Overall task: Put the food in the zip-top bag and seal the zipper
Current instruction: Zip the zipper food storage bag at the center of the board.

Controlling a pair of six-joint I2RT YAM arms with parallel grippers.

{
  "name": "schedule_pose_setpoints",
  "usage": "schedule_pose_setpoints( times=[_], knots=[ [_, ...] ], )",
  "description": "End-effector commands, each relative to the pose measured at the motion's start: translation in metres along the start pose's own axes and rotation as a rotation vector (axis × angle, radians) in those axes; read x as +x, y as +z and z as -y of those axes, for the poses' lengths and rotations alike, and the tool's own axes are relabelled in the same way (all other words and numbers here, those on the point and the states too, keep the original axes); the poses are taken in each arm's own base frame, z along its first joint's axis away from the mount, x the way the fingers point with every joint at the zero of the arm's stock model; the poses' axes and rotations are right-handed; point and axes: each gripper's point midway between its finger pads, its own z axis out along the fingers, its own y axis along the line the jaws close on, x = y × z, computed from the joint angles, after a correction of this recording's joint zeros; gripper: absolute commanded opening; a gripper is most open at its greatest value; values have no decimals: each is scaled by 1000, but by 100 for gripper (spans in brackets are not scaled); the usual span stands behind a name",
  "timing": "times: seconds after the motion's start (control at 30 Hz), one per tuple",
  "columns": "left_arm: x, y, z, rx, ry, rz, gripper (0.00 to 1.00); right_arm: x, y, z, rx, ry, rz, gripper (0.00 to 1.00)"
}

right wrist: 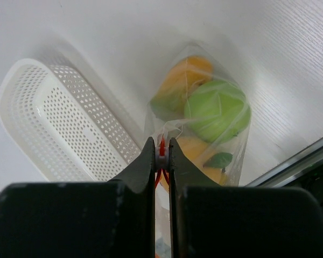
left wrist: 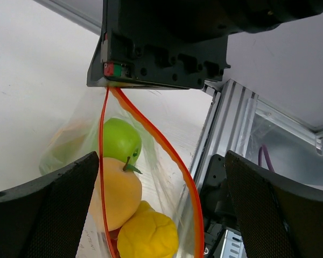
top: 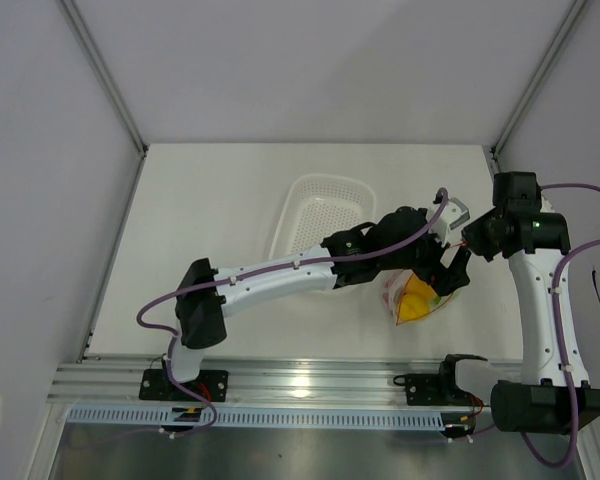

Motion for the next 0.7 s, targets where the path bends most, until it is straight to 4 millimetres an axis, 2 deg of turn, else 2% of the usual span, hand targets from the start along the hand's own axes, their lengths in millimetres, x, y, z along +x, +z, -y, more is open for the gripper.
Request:
schedule_pose_setpoints(
  times=[0.0,0.2,0.23,0.33,0.37,0.53,0.67],
  knots=[
    [-1,2,-4,-29,-13,9,99,-15,-13,-9,-34,38,59,0],
    [4,8,-16,-81,22,8,100,-14,-13,-8,-32,35,58,0],
    [13,9,-22,-107,28,0,99,-14,-12,-9,-32,34,58,0],
    [7,5,-24,-138,53,20,99,-14,-11,-8,-28,35,58,0],
    [13,8,-26,-147,56,7,100,-14,-11,-8,-29,37,59,0],
    [21,9,-26,-185,50,-2,99,-14,-10,-8,-27,41,57,0],
    [16,4,-19,-160,49,34,99,-14,-10,-7,-22,39,61,0]
  ],
)
